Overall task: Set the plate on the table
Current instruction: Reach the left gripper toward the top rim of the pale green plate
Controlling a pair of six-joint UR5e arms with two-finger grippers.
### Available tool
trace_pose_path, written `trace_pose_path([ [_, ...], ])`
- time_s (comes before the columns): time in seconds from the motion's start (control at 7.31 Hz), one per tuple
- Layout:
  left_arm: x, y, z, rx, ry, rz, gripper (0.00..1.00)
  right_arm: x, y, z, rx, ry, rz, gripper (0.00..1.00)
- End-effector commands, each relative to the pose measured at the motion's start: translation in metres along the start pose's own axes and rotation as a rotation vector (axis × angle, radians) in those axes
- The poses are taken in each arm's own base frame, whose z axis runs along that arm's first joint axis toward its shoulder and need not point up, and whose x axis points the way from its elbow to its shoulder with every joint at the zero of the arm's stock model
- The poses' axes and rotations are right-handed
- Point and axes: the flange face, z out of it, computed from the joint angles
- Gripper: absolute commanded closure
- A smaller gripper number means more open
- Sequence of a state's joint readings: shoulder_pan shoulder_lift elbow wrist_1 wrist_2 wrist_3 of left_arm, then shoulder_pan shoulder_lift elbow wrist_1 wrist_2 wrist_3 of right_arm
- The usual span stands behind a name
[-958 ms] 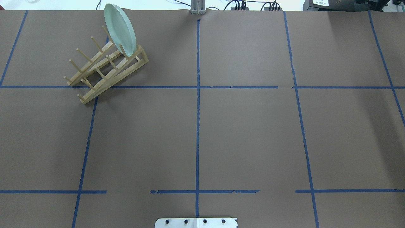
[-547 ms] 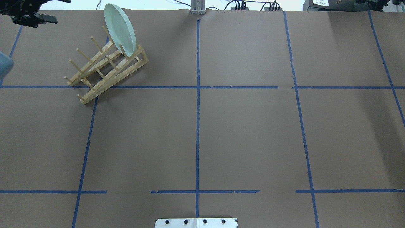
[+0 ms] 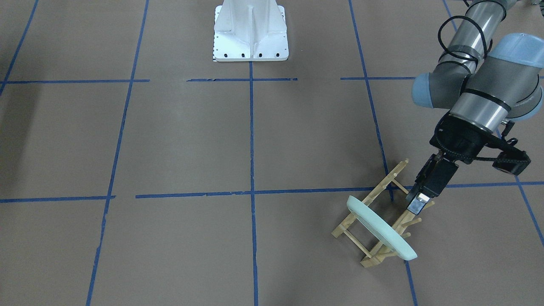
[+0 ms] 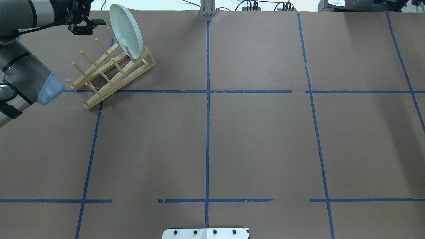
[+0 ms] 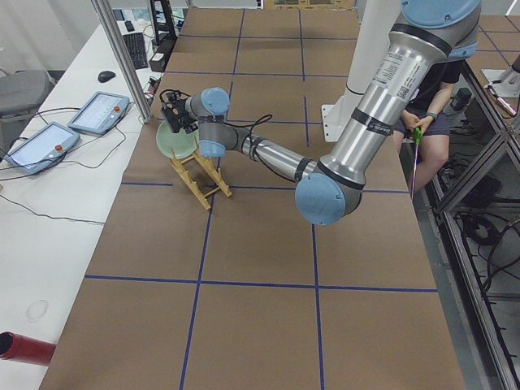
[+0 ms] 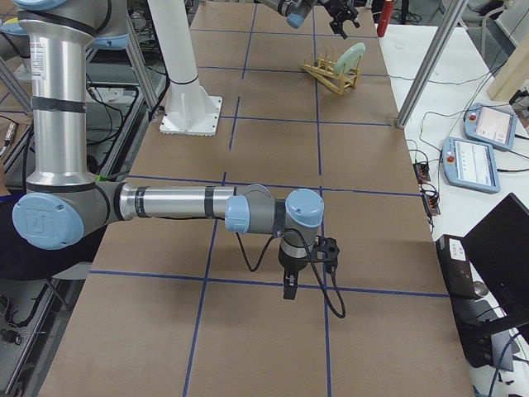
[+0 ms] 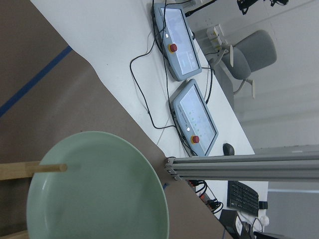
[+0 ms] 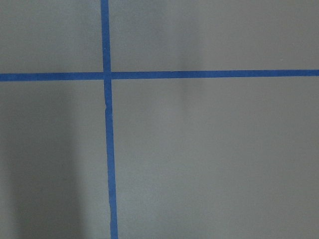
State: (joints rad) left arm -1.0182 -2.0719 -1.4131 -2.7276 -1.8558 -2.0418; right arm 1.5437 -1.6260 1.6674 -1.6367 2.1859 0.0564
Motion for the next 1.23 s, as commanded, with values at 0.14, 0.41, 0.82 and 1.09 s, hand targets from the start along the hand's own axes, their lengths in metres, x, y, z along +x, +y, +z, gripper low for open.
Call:
trace_pose_path([
  [0.14, -0.01, 0.015, 0.038, 0.009, -0.028, 0.033, 0.08, 0.0, 0.0, 0.0, 0.0, 0.0, 0.0, 0.0],
  [0.41, -0.009, 0.018, 0.04, 0.003, -0.027, 0.039, 0.3, 0.0, 0.0, 0.0, 0.001, 0.0, 0.0, 0.0],
  [0.82, -0.001, 0.022, 0.041, -0.001, -0.018, 0.063, 0.44, 0.0, 0.0, 0.0, 0.0, 0.0, 0.0, 0.0],
  [1.09, -0.002, 0.021, 0.041, -0.001, -0.019, 0.062, 0.51, 0.0, 0.0, 0.0, 0.0, 0.0, 0.0, 0.0],
])
